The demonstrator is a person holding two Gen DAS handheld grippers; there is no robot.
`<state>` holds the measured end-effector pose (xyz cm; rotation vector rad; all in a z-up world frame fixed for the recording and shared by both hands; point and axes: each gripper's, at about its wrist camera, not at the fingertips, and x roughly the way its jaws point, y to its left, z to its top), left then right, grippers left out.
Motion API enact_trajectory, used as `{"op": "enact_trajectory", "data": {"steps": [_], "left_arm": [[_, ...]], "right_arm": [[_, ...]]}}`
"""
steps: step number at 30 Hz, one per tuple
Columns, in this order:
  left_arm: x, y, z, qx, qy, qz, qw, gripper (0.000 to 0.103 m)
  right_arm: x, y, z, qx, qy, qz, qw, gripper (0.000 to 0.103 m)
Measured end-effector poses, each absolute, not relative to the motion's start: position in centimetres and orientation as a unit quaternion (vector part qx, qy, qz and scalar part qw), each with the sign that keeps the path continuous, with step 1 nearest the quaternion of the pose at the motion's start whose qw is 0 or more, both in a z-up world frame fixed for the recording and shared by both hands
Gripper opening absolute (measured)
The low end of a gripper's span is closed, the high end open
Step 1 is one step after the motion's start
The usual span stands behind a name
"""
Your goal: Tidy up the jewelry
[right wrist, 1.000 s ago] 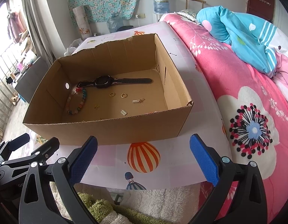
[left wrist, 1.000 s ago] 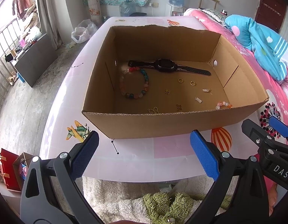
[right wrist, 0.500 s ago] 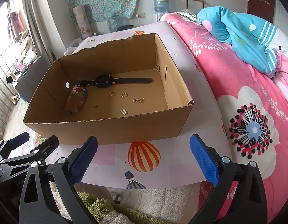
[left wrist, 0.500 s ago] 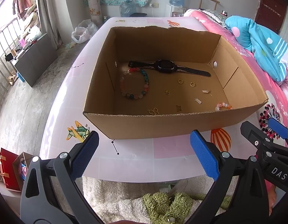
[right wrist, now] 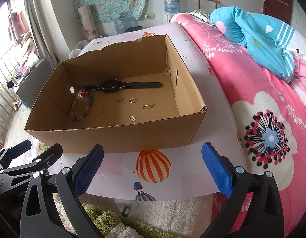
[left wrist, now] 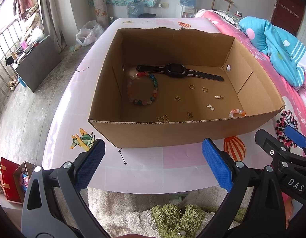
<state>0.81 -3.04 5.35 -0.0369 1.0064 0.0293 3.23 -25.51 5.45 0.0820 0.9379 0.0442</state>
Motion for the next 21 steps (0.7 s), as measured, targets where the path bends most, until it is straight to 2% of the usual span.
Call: {"op": "enact_trajectory", "data": {"steps": [21], "left_arm": [[0.74,-2.86,5.22,-0.016,0.483,0.014,0.876,0.095]], "right_arm": [[3.24,-25.48,5.17,0.041,0.454,0.021,0.89,0.096]]}}
